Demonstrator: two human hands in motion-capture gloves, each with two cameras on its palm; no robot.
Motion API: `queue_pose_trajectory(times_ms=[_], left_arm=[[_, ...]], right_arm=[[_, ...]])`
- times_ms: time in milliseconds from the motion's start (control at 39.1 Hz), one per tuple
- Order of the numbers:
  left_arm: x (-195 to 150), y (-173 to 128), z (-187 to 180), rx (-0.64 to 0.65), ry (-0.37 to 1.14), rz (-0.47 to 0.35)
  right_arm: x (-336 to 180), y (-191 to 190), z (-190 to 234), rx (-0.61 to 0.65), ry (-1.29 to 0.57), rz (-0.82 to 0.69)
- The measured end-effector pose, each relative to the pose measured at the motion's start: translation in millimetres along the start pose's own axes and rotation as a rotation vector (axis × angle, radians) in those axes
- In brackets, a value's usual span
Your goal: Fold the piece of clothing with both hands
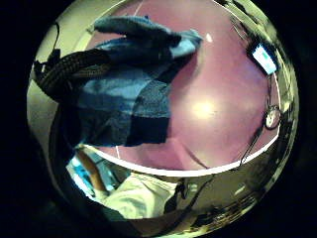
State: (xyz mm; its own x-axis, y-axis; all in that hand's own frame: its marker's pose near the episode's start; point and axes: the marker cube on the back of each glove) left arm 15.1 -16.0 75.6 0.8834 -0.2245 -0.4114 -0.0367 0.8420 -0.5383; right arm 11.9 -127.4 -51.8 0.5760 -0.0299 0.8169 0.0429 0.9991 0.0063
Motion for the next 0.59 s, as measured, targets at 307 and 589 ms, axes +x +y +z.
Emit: queue_pose_trajectory(times_ms=[307, 589], left_arm=[[-74, -2, 18, 0.019, 0.065, -0.094], [-80, 5, 15, 0.007, 0.069, -0.115]], right_arm=[[-82, 16, 152, -0.342, 0.49, -0.056], [-82, 29, 182, -0.467, 0.282, -0.124]])
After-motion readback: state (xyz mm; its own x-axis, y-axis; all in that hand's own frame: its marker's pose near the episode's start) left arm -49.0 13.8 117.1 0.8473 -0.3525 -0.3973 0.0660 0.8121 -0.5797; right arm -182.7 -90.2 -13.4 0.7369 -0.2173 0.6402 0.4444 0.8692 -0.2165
